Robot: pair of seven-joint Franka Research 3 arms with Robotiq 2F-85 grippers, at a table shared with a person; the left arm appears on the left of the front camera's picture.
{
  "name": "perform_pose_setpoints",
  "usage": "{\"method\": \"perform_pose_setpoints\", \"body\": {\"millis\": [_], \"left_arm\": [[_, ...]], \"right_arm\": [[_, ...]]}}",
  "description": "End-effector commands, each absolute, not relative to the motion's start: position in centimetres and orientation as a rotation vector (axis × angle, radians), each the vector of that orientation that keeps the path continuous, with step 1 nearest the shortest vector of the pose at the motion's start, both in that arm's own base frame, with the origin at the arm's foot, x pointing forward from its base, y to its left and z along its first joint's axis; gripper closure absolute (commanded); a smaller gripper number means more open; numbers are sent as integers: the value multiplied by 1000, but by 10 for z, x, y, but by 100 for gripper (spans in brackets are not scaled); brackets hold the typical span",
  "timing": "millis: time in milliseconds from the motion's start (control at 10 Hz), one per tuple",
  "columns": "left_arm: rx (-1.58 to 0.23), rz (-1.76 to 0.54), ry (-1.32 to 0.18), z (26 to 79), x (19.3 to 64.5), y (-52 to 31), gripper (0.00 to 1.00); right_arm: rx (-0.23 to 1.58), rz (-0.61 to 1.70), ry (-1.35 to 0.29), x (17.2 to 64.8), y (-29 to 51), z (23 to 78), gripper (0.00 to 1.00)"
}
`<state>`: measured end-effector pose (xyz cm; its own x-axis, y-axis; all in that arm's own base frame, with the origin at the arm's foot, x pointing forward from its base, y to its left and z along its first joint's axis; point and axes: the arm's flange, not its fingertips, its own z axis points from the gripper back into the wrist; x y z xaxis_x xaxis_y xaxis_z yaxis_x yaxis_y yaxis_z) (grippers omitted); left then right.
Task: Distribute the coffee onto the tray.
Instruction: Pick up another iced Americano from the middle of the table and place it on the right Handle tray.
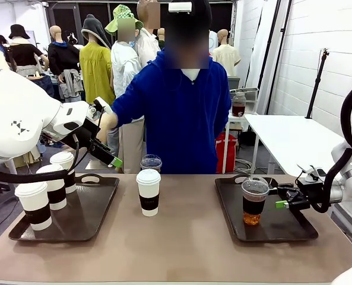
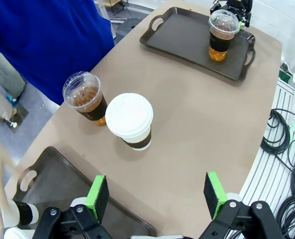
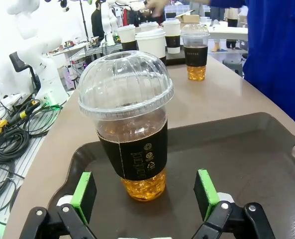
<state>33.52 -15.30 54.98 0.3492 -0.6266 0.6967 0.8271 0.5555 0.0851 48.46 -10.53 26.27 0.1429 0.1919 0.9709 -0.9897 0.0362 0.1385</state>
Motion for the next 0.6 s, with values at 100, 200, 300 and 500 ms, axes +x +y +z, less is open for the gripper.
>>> {"method": "perform_pose_setpoints", "body": {"millis": [100,200,300,500], "left_arm": [[-307,-974,-756,549,336,-152,0],[-307,-974,-756,549,336,-152,0],[-307,-974,-756,549,336,-152,0],[-307,-974,-756,549,336,-152,0]], "right_arm": [[1091,1179,-1003,510,-117,271,0],[1088,1180,-1014,524,-122,274,0],[1073,1180,-1020,540,-124,277,0],[1054,1176,-1039,570,-124,280,0]]}}
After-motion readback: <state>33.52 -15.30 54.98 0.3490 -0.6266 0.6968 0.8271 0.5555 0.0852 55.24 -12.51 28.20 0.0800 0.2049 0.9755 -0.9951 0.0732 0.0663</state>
